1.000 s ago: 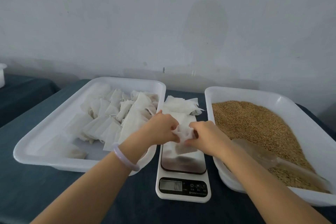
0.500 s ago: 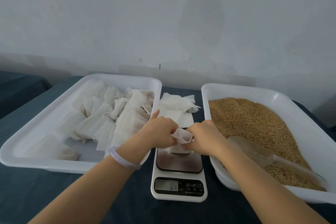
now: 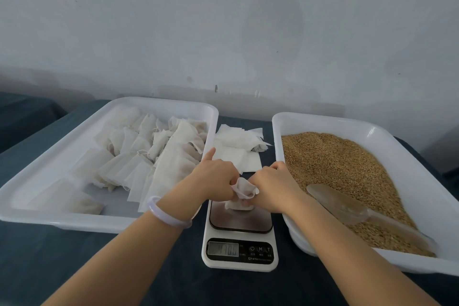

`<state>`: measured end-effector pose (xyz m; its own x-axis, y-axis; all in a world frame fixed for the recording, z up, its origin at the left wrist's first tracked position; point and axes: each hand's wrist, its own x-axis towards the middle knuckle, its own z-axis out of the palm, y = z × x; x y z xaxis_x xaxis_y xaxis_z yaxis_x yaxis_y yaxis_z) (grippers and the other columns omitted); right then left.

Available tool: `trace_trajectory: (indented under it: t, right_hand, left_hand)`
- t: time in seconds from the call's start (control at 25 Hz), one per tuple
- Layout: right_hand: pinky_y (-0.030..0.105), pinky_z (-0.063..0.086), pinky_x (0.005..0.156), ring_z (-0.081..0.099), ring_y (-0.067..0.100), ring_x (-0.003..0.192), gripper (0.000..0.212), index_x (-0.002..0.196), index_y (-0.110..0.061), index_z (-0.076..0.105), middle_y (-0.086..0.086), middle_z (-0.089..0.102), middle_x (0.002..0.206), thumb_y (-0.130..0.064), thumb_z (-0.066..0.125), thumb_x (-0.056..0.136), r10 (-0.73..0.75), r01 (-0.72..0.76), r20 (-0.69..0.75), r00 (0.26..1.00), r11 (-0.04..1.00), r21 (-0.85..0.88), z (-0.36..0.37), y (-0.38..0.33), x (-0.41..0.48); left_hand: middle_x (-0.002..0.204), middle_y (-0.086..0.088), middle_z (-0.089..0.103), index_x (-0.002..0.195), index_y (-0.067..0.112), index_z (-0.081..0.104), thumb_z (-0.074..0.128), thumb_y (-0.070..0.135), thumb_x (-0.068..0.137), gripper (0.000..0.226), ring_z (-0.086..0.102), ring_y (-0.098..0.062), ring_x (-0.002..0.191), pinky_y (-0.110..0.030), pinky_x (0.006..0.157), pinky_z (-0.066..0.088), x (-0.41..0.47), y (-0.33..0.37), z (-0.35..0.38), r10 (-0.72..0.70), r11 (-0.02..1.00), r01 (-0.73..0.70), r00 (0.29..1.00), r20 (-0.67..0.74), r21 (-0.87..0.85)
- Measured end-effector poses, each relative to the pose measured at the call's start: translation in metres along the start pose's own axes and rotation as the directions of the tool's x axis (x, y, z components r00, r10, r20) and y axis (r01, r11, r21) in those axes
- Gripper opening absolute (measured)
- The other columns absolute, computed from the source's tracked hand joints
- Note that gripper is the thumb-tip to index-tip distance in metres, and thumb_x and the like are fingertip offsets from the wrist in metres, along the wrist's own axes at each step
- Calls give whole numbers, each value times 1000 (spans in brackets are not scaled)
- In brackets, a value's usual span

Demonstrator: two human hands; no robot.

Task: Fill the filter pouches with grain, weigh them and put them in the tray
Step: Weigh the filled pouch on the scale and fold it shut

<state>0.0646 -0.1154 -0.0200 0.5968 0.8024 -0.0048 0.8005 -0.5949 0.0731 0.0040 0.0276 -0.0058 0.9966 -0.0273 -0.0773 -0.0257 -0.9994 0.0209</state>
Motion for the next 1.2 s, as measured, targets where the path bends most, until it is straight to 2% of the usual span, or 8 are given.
trace_trajectory:
  t: [0.28, 0.52, 0.64, 0.72, 0.76, 0.84, 1.0, 1.2]
  right_hand:
    - [32, 28, 86, 35, 12, 60, 40, 53, -26, 38, -7, 42, 59, -43, 54, 86, 38, -38, 2, 999, 999, -23, -3, -4, 2]
    - [33, 30, 94, 45, 12, 63, 40, 55, -25, 46, -8, 50, 59, -55, 53, 81, 68, -71, 32, 997, 995, 75, -7, -5, -5]
    - [33, 33, 97, 58, 16, 87, 43, 93, -30, 63, -8, 66, 85, -67, 59, 70, 102, -90, -32, 994, 958, 272, -8, -3, -7]
    - [34, 38, 98, 52, 19, 111, 75, 129, -31, 50, -7, 64, 112, -60, 72, 64, 177, -148, -17, 984, 869, 473, -7, 2, -10]
    - [35, 40, 98, 49, 19, 117, 87, 136, -32, 44, -7, 62, 117, -59, 76, 59, 201, -165, -5, 980, 816, 553, -7, 4, -10]
    - [37, 41, 99, 47, 19, 120, 96, 138, -33, 41, -8, 61, 119, -58, 80, 54, 221, -171, -2, 975, 760, 627, -5, 6, -10]
    - [36, 40, 100, 42, 20, 127, 96, 137, -33, 42, -3, 55, 132, -60, 79, 53, 223, -171, -17, 975, 792, 586, -2, 7, -9]
    - [35, 40, 98, 43, 20, 126, 92, 135, -33, 45, -2, 56, 130, -61, 79, 53, 225, -163, -29, 974, 784, 599, -2, 7, -9]
  left_hand:
    - [62, 9, 41, 55, 25, 41, 53, 32, 89, 37, 45, -16, 74, -45, 118, -1, 2, 4, 0, -7, 999, 5, 1000, 26, 53]
    - [66, 8, 52, 69, 22, 55, 54, 40, 85, 24, 55, -16, 77, -42, 117, 1, -1, 0, 3, 11, 999, -12, 1000, -17, -39]
    - [73, 8, 59, 74, 20, 55, 58, 42, 81, 23, 55, -16, 79, -41, 116, 5, -2, -4, 5, 17, 991, -27, 997, -77, -130]
    - [70, 13, 55, 73, 26, 51, 63, 38, 79, 18, 52, -14, 77, -40, 116, 9, -3, -6, 4, 37, 979, -55, 995, -96, -196]
    - [70, 14, 54, 72, 30, 48, 66, 36, 77, 20, 51, -12, 76, -39, 115, 12, -4, -7, 3, 40, 967, -68, 992, -116, -244]
    - [76, 11, 58, 81, 32, 51, 71, 32, 75, 21, 53, -10, 77, -37, 113, 17, -5, -9, 1, 26, 933, -80, 987, -157, -350]
    - [93, 3, 68, 101, 24, 62, 72, 36, 70, 34, 60, -13, 90, -32, 110, 21, -8, -9, 0, -6, 905, -80, 980, -201, -419]
    - [87, 6, 65, 98, 26, 62, 73, 29, 73, 27, 50, -9, 84, -31, 107, 21, -11, -9, 0, -18, 903, -77, 976, -215, -423]
